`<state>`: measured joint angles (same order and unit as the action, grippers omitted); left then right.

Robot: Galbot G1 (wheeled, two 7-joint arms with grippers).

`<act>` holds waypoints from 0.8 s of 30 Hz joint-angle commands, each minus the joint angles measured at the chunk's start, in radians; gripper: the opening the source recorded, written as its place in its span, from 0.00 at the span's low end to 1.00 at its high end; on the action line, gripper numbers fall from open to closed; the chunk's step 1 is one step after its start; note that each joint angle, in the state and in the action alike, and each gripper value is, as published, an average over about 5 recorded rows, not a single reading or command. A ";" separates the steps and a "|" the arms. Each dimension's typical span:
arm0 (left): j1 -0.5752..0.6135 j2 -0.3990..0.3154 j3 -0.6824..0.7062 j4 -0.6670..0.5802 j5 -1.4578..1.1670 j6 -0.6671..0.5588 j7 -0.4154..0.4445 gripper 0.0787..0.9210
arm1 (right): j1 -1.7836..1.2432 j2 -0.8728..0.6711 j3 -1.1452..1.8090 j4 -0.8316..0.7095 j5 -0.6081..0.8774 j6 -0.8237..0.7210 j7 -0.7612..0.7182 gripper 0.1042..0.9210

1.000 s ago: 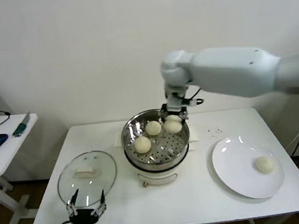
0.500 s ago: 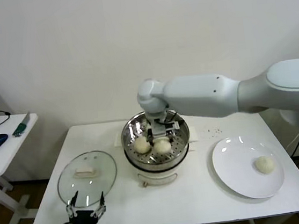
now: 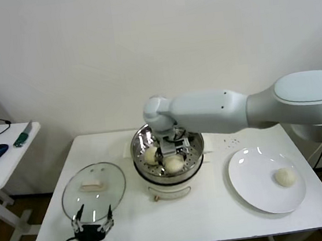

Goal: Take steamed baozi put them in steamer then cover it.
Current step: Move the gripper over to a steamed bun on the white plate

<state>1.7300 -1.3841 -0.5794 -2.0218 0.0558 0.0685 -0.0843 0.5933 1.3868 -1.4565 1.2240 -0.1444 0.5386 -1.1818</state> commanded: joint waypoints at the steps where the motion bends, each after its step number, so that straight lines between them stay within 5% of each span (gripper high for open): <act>1: 0.006 -0.002 -0.003 0.002 0.000 -0.002 -0.001 0.88 | 0.047 -0.020 0.033 -0.020 0.018 0.009 -0.001 0.88; 7: 0.007 0.002 -0.004 -0.001 0.001 -0.005 -0.001 0.88 | 0.169 -0.097 -0.044 -0.028 0.201 -0.127 0.037 0.88; 18: -0.008 0.009 -0.002 -0.010 -0.007 -0.006 0.002 0.88 | 0.306 -0.436 -0.291 0.066 0.754 -0.751 0.174 0.88; 24: -0.001 0.011 -0.001 -0.007 -0.008 -0.011 0.009 0.88 | 0.270 -0.640 -0.289 0.145 0.729 -0.834 0.204 0.88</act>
<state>1.7283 -1.3762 -0.5818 -2.0313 0.0501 0.0609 -0.0801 0.8228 1.0552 -1.6570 1.2740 0.3619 0.0231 -1.0493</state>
